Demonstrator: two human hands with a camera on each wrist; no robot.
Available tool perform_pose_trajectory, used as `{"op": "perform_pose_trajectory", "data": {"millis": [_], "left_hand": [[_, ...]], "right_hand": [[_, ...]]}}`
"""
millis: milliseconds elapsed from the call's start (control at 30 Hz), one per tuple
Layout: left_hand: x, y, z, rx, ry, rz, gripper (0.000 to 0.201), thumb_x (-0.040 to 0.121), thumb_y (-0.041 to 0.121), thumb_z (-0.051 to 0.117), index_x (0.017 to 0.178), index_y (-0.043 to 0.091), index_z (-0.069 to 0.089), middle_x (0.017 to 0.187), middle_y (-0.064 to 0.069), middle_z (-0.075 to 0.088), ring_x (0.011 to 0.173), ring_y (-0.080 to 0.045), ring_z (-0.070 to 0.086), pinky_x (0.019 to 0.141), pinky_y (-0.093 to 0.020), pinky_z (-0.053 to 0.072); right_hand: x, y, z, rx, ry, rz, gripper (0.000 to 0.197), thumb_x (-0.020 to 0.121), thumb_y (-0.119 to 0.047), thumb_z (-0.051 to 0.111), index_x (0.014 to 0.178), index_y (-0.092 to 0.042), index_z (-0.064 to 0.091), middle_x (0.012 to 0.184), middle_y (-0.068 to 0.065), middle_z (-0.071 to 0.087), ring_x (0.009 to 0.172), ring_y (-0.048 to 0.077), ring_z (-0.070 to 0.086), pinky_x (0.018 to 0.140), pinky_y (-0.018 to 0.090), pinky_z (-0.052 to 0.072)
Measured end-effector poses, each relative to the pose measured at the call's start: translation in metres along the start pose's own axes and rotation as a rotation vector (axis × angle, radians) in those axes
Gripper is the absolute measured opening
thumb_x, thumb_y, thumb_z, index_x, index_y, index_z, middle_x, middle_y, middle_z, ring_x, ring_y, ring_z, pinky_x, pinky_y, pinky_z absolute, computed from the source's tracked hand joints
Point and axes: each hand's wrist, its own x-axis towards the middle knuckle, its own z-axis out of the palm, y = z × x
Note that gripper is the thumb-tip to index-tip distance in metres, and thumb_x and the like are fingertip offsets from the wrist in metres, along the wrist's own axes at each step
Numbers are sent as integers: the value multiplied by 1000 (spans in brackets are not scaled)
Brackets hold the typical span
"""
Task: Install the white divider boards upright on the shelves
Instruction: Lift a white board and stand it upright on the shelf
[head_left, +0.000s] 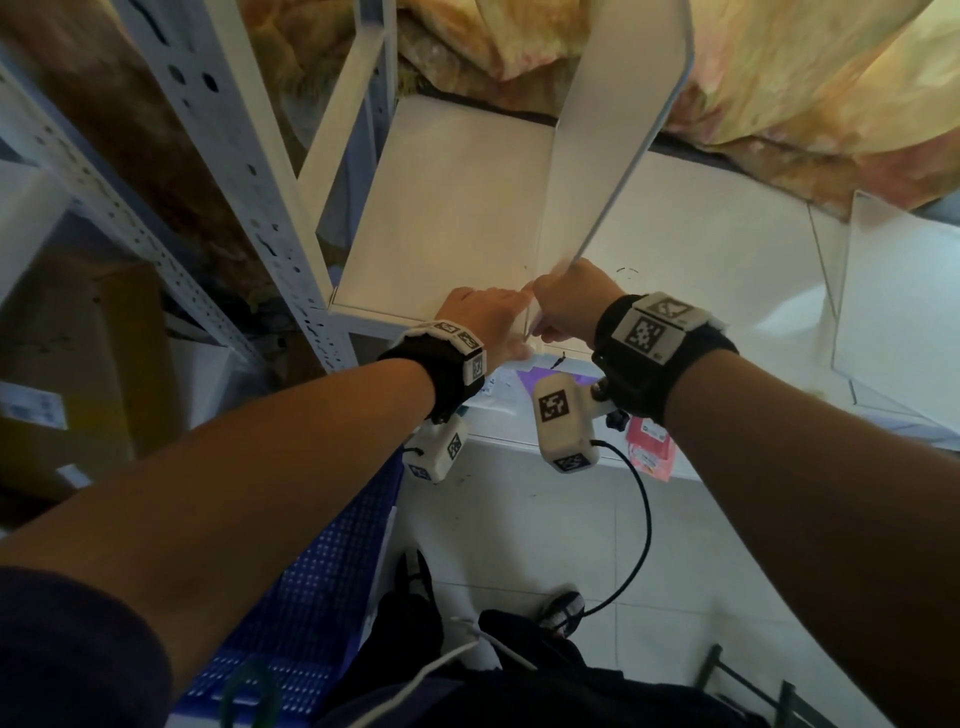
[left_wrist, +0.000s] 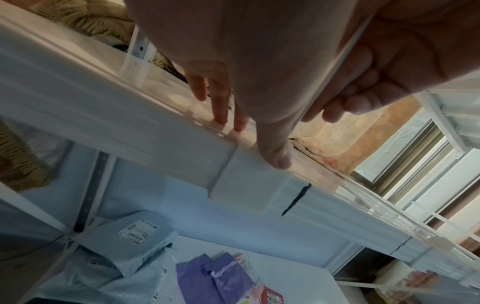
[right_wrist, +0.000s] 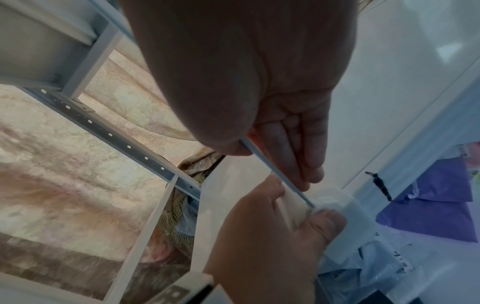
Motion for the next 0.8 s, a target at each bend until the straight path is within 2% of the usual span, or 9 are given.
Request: {"op": "perform_pose_trajectory", "data": {"millis": [67, 167, 267, 300, 433, 500, 600, 733, 800], "left_hand": [[0, 0, -2, -13, -32, -16, 67, 84, 47, 62, 141, 24, 36, 128, 1, 59, 118, -23, 56, 110, -45, 28], [1, -1, -4, -29, -73, -32, 58, 84, 46, 62, 134, 25, 44, 128, 2, 59, 120, -21, 54, 113, -45, 21], [1, 0, -5, -34, -86, -37, 54, 84, 44, 61, 132, 24, 46, 128, 2, 58, 120, -22, 54, 113, -45, 20], [0, 0, -4, -37, -85, -37, 56, 85, 43, 61, 134, 24, 44, 128, 1, 58, 120, -22, 54, 113, -45, 20], [0, 1, -3, -41, -72, -41, 57, 85, 44, 61, 136, 25, 42, 124, 2, 61, 117, -22, 56, 113, -46, 21], [1, 1, -2, -49, -81, -46, 57, 84, 43, 62, 135, 27, 42, 121, 4, 62, 115, -21, 57, 113, -46, 21], [2, 1, -1, -46, -84, -57, 58, 83, 45, 62, 135, 28, 42, 120, 4, 63, 116, -21, 57, 113, -46, 22], [3, 2, 0, -50, -64, -63, 54, 83, 43, 63, 131, 28, 43, 115, 5, 65, 112, -21, 59, 111, -45, 23], [3, 3, 0, -53, -70, -65, 60, 83, 41, 63, 136, 27, 38, 116, 3, 65, 113, -22, 58, 111, -45, 22]], "right_hand": [[-1, 1, 2, 88, 35, 32, 33, 93, -22, 60, 119, -3, 57, 113, 10, 66, 108, 25, 60, 90, 30, 49], [-2, -2, 0, 120, 36, 62, 35, 94, -20, 59, 124, -2, 56, 114, 11, 65, 109, 25, 59, 91, 31, 49], [6, -6, 0, 109, -23, 112, 26, 94, -12, 54, 117, 0, 61, 89, 6, 63, 80, 18, 62, 77, 28, 52], [7, -7, 0, 136, -27, 128, 26, 94, -11, 54, 116, 1, 61, 87, 6, 61, 78, 18, 61, 75, 27, 52], [3, -5, 1, 254, 24, 165, 34, 93, -19, 61, 122, -2, 57, 117, 15, 60, 110, 28, 57, 91, 32, 48], [4, -6, 2, 299, 14, 186, 30, 93, -18, 58, 119, -1, 59, 113, 16, 63, 101, 26, 63, 87, 33, 53], [7, -10, 1, 414, 34, 248, 24, 96, -12, 51, 114, 0, 62, 90, 8, 66, 78, 17, 67, 72, 26, 56], [8, -6, 3, 556, 87, 265, 26, 91, -16, 51, 106, 1, 65, 93, 15, 69, 68, 19, 66, 63, 29, 58], [7, -4, 4, 570, 71, 295, 24, 93, -18, 49, 101, -2, 65, 85, 9, 72, 65, 17, 68, 61, 28, 59]]}}
